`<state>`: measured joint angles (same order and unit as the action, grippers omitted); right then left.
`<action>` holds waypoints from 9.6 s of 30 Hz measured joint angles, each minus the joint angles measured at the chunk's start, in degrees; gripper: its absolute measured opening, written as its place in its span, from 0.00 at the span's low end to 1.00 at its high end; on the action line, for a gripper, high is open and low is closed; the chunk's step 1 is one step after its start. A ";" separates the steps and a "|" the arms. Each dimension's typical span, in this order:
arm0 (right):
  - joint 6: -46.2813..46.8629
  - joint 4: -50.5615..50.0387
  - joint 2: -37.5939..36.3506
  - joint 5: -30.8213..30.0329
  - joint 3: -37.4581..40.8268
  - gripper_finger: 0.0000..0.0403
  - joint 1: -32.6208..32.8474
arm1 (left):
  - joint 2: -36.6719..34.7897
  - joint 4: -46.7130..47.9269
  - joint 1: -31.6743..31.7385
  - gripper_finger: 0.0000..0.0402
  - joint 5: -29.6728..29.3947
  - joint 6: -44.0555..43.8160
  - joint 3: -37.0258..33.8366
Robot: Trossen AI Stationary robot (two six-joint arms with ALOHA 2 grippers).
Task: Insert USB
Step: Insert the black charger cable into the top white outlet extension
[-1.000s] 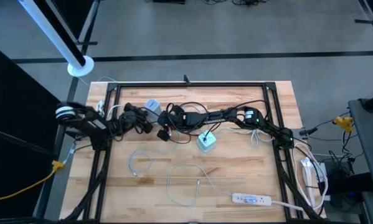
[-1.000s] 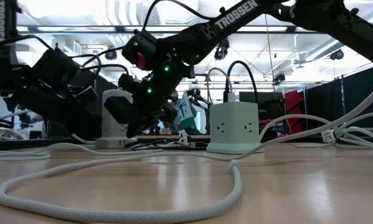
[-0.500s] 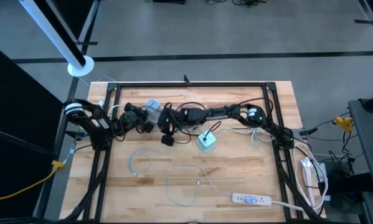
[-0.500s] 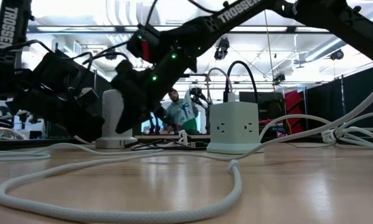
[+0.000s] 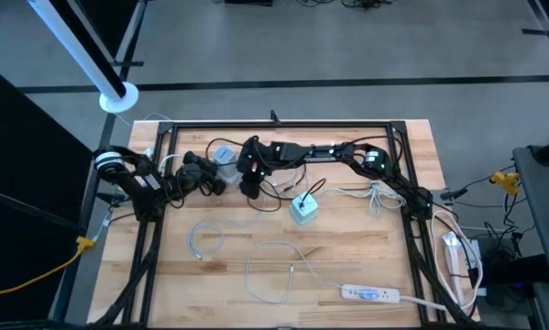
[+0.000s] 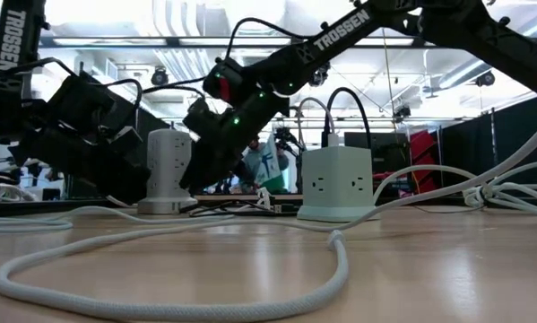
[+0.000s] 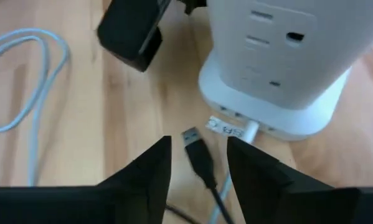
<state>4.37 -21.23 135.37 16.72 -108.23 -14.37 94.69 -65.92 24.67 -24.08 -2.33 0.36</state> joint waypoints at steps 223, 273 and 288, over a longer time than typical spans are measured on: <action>-13.37 -29.55 -9.79 -8.25 -3.94 0.63 8.40 | -17.56 15.32 -1.28 0.00 14.07 -5.75 -0.09; -10.65 29.06 4.72 -18.82 6.55 0.00 9.03 | -58.98 88.70 -12.99 0.00 14.35 -2.23 33.40; -10.37 16.75 9.55 -17.65 -7.46 0.00 14.66 | -59.67 91.94 -13.00 0.00 13.95 -3.15 34.10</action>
<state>-6.01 -4.48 144.92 -0.93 -115.69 0.29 35.03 26.02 11.66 -10.13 -5.48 34.46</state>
